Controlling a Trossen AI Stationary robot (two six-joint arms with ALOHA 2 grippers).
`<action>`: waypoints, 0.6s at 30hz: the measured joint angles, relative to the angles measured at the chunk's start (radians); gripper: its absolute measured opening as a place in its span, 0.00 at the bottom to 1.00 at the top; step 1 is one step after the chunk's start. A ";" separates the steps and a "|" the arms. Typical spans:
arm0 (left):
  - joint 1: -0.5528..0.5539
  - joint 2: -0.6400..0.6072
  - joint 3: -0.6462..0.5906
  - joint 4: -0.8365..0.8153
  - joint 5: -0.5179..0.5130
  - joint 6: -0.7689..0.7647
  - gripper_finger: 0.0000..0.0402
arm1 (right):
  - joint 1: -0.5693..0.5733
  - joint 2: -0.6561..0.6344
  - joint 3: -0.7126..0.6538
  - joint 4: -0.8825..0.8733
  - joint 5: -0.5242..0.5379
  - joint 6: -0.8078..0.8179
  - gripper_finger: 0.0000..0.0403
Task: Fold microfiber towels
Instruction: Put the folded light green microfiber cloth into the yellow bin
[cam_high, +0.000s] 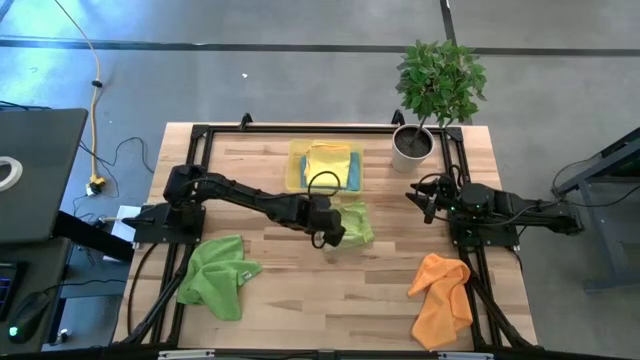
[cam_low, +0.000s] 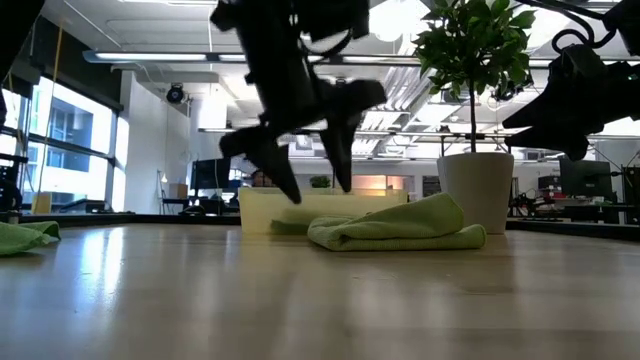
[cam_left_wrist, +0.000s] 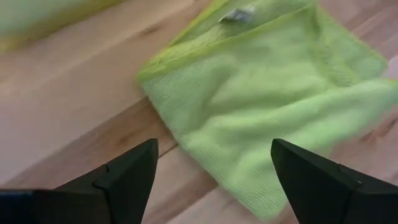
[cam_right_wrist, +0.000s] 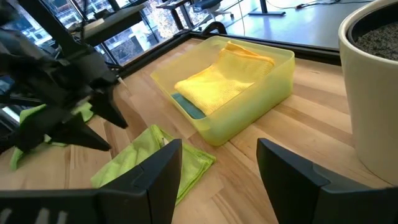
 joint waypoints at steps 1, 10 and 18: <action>0.009 -0.001 -0.024 0.035 0.005 -0.001 0.76 | 0.000 0.000 0.000 0.000 0.000 0.000 0.49; 0.050 -0.003 -0.201 0.361 -0.127 -0.052 0.75 | 0.000 0.000 0.000 0.000 0.000 0.000 0.49; 0.054 0.017 -0.201 0.408 -0.232 0.018 0.75 | 0.000 0.000 0.000 0.000 0.000 0.000 0.49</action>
